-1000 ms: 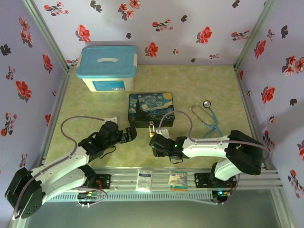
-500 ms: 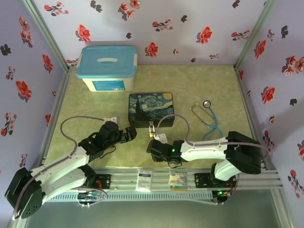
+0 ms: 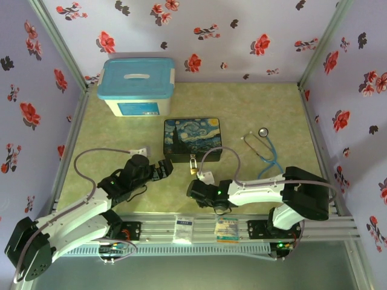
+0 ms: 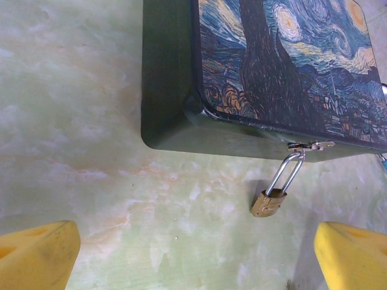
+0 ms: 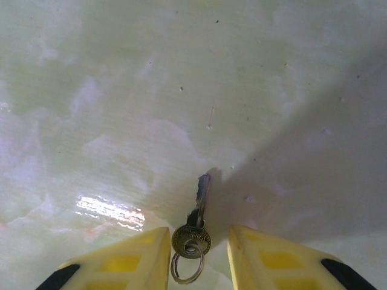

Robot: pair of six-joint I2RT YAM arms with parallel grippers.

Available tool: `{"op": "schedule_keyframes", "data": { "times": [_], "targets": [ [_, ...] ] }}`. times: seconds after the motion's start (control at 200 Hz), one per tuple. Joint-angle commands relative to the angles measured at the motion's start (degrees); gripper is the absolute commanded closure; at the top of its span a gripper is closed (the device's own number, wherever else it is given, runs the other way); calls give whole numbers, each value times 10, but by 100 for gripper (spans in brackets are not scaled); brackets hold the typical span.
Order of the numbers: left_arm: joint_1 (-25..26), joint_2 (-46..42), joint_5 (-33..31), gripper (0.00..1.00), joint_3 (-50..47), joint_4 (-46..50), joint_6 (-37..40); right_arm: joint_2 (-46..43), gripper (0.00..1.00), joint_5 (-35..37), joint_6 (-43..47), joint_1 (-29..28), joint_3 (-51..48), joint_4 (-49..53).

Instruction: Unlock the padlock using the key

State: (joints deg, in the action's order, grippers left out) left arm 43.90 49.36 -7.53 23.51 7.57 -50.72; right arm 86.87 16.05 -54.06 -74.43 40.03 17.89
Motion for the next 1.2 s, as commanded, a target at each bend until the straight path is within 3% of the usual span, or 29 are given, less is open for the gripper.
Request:
{"op": "schedule_keyframes", "data": {
  "times": [0.0, 0.14, 0.525, 0.895, 1.025, 1.195],
  "targets": [
    [4, -10, -17, 0, -4, -3, -10, 17, 69, 16, -14, -7, -9, -6],
    [4, -16, -23, 0, -3, 4, -10, 23, 74, 5, -6, -9, -7, -13],
    [5, -13, -23, 0, 7, 8, -20, -13, 100, -8, 19, -1, -43, -6],
    [51, 54, 3, 5, 30, -90, -63, -150, 100, -89, 244, 85, -80, -9],
    [55, 43, -12, 5, 77, -33, -63, -204, 100, -101, 299, 91, -83, -5],
    [56, 16, 3, 6, 62, -75, -142, -291, 100, -130, 361, 123, -81, -16]
  ]
}}
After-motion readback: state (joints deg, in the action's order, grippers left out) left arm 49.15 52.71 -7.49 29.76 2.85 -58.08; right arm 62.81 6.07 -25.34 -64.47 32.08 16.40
